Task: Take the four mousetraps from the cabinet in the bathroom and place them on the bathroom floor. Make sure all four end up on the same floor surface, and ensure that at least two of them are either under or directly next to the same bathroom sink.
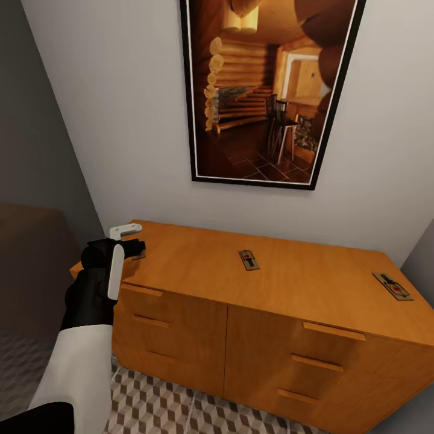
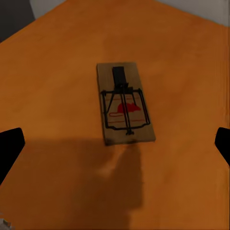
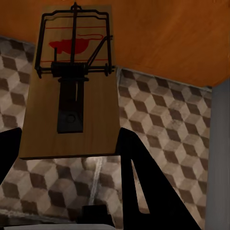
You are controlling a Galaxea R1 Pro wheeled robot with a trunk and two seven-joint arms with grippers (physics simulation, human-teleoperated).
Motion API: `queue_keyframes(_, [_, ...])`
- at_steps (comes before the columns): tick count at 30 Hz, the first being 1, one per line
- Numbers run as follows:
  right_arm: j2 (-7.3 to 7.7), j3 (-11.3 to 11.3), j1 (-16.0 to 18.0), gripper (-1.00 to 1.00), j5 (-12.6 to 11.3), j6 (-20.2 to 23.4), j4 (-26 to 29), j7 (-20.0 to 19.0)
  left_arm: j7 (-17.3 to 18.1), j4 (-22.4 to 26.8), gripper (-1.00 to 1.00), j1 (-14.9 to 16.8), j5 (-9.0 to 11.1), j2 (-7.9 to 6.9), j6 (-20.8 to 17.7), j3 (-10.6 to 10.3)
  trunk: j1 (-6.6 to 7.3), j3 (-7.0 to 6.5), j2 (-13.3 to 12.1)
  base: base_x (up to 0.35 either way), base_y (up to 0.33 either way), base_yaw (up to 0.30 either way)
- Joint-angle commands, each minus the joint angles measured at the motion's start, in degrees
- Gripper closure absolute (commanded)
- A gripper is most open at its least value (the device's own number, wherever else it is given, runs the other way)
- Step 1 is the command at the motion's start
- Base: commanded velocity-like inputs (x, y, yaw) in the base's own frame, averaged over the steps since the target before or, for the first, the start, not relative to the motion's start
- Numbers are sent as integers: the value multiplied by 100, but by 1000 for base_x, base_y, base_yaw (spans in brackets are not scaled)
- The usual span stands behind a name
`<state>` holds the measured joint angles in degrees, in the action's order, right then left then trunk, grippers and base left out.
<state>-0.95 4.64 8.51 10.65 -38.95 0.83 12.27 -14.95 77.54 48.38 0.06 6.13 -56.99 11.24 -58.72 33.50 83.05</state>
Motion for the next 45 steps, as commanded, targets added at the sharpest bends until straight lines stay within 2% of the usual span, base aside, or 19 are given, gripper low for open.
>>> queue_keyframes(1, [-1,46,3,100,43,-16,-4,-2,-7,2,-100,5,3,4,-23,9,-1,6,3,107,-102,0])
queue_keyframes(15, [-1,46,4,100,43,-11,-4,1,-1,-10,-100,5,8,4,-23,2,-1,40,3,123,-114,0])
queue_keyframes(45, [-19,46,4,100,43,-7,-4,3,1,-11,-100,5,3,-15,-23,19,-1,223,3,4,-3,0])
